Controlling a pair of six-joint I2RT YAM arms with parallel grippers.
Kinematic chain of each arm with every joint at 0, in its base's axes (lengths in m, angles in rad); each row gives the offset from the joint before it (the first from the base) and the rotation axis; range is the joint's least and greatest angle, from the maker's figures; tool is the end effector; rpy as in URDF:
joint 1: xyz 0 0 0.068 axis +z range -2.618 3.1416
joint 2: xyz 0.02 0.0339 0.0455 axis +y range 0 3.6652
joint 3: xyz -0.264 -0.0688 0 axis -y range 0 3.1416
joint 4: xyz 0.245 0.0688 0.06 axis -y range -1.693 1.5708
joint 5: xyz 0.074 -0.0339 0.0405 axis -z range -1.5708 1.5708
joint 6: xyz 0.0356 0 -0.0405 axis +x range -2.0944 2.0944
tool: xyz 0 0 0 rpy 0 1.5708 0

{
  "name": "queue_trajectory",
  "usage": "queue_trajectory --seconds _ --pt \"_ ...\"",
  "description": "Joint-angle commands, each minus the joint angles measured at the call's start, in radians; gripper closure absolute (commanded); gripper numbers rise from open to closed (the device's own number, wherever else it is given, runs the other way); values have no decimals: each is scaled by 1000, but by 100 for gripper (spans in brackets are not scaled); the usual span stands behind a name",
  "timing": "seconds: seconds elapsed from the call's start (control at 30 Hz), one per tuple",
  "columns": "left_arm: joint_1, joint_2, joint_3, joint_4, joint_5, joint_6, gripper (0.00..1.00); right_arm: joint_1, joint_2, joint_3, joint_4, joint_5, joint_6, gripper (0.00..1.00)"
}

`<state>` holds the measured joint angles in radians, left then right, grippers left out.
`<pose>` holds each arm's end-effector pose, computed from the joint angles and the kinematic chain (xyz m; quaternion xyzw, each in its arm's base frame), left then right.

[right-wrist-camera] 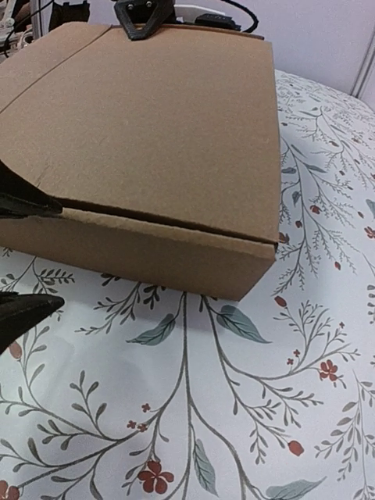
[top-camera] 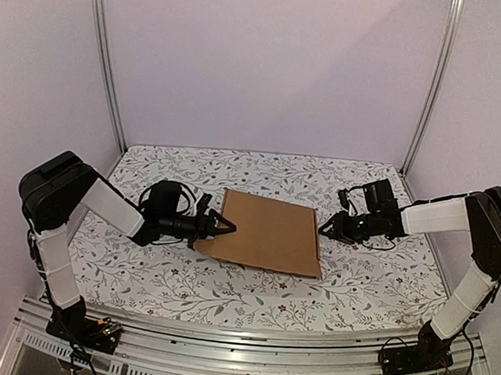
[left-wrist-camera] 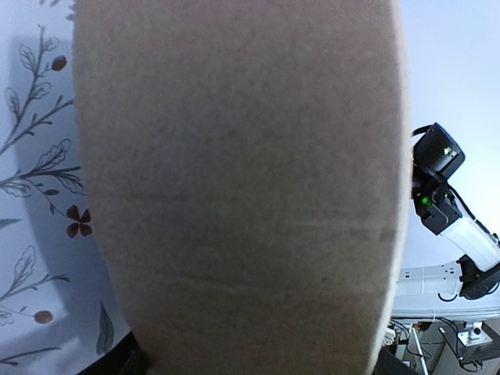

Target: Fold the paper box

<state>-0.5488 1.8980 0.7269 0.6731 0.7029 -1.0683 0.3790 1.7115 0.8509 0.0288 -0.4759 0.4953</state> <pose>0.2818 -0.1993 0.1128 -0.0372 0.8251 -0.5514 0.1173 0.3037 0.1385 0.1502 -0.0323 0.9096 0.3477 0.2249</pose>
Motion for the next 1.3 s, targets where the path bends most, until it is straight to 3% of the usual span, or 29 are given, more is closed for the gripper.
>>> queue_trajectory --seconds 0.0,0.2,0.5,0.57,0.8,0.97,1.27 --pt "13 -73 -27 -12 39 29 39 11 -70 -28 -120 21 -35 65" --pt "12 -156 -46 -55 90 36 39 47 -211 10 -200 22 -141 53" --pt "13 -325 -68 -221 137 61 43 115 -477 59 -317 62 -313 23" --pt "13 -364 -72 -252 142 60 46 115 -527 72 -340 36 -338 3" --pt "13 -470 -93 -259 205 3 54 119 -576 151 -386 -94 -374 1" --pt "22 -522 -109 -192 274 -75 59 165 -554 264 -521 -197 -455 1" --pt "69 -553 -176 3 393 -248 62 515 -682 282 -645 240 -921 1"
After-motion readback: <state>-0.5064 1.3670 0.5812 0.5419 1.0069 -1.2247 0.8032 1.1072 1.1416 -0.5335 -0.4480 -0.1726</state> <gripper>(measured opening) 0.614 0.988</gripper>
